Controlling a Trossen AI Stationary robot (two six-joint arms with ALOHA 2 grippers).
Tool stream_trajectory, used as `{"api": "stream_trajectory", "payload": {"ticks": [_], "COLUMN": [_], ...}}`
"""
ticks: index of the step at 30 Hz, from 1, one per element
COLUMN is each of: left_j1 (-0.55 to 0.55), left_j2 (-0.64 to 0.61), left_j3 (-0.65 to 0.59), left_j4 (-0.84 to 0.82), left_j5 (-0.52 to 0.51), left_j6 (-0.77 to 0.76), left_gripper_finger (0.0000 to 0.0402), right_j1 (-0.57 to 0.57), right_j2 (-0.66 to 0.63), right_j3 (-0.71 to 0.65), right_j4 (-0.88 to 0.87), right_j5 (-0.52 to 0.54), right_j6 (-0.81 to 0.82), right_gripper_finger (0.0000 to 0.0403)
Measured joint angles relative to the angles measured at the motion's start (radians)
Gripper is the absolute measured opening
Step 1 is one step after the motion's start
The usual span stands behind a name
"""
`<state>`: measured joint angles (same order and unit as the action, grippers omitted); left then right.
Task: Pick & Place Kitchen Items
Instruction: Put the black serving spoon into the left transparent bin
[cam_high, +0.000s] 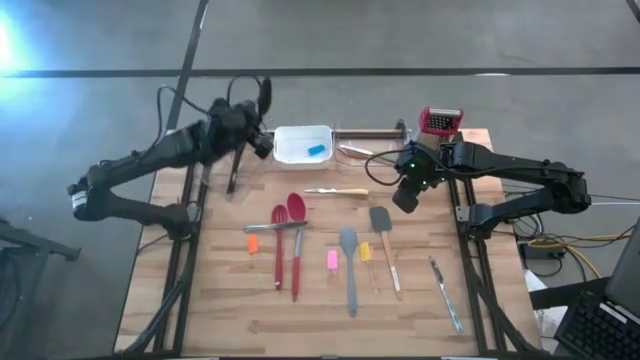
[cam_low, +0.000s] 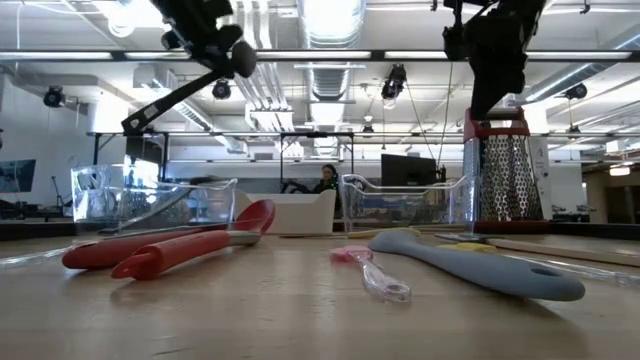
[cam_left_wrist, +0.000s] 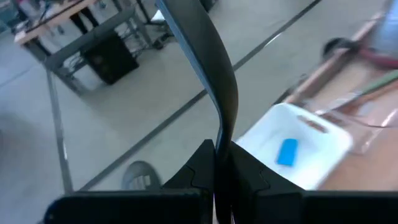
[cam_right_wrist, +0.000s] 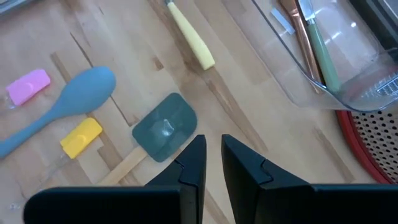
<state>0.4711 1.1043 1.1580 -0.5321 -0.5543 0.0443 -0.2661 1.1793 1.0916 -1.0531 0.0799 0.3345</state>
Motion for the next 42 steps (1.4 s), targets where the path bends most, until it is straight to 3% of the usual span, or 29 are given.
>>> {"api": "stream_trajectory", "payload": {"ticks": [6, 12, 18, 27, 42], "left_j1": [0.213, 0.329, 0.374, 0.429, 0.470], "left_j2": [0.033, 0.058, 0.074, 0.097, 0.139], "left_j3": [-0.002, -0.080, -0.218, -0.342, -0.396], "left_j4": [0.023, 0.173, 0.326, 0.410, 0.436], "left_j5": [0.121, 0.216, 0.223, 0.258, 0.331], "left_j6": [0.046, 0.059, 0.059, 0.030, -0.052], "left_gripper_finger": [0.0023, 0.0023, 0.0023, 0.0023, 0.0023], "right_j1": [0.000, 0.000, 0.000, 0.000, 0.000], "right_j2": [0.000, 0.000, 0.000, 0.000, 0.000], "right_j3": [0.000, 0.000, 0.000, 0.000, -0.011], "right_j4": [0.022, 0.025, 0.025, 0.050, 0.074], "right_j5": [0.001, 0.002, 0.001, 0.002, 0.001], "right_j6": [0.004, 0.004, 0.003, 0.002, 0.002], "right_gripper_finger": [0.0043, 0.0043, 0.0043, 0.0043, 0.0043]}}
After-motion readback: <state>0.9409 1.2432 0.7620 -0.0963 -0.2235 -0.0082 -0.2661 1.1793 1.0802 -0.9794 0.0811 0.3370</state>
